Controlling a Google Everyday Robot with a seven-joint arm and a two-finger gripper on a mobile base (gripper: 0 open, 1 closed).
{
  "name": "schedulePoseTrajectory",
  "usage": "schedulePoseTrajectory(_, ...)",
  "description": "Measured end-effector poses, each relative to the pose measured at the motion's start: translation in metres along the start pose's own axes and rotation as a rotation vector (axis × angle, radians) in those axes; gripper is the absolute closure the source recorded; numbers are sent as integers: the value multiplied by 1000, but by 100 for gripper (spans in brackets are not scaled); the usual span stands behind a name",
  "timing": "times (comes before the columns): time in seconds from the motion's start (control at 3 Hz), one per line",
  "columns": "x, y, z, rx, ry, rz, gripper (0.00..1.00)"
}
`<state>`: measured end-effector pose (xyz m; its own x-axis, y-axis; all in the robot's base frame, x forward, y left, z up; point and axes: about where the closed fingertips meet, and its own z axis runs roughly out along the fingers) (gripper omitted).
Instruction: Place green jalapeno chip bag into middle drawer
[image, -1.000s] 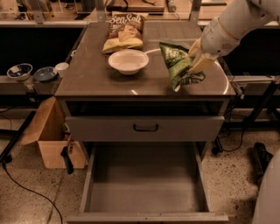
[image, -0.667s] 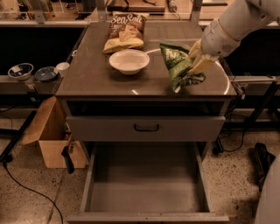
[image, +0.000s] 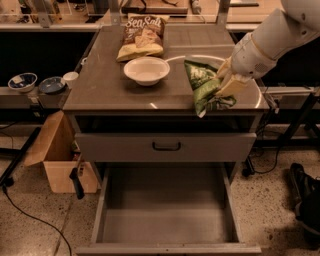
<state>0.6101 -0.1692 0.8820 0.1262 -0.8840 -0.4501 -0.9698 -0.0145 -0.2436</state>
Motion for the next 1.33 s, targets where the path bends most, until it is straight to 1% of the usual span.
schedulePoseTrajectory(0.33, -2, 28, 1, 2, 6, 48, 100)
schedulePoseTrajectory(0.67, -4, 54, 8, 9, 28, 103, 100)
schedulePoseTrajectory(1.0, -4, 53, 8, 10, 27, 101, 100)
schedulePoseTrajectory(1.33, -3, 63, 8, 10, 42, 115, 100)
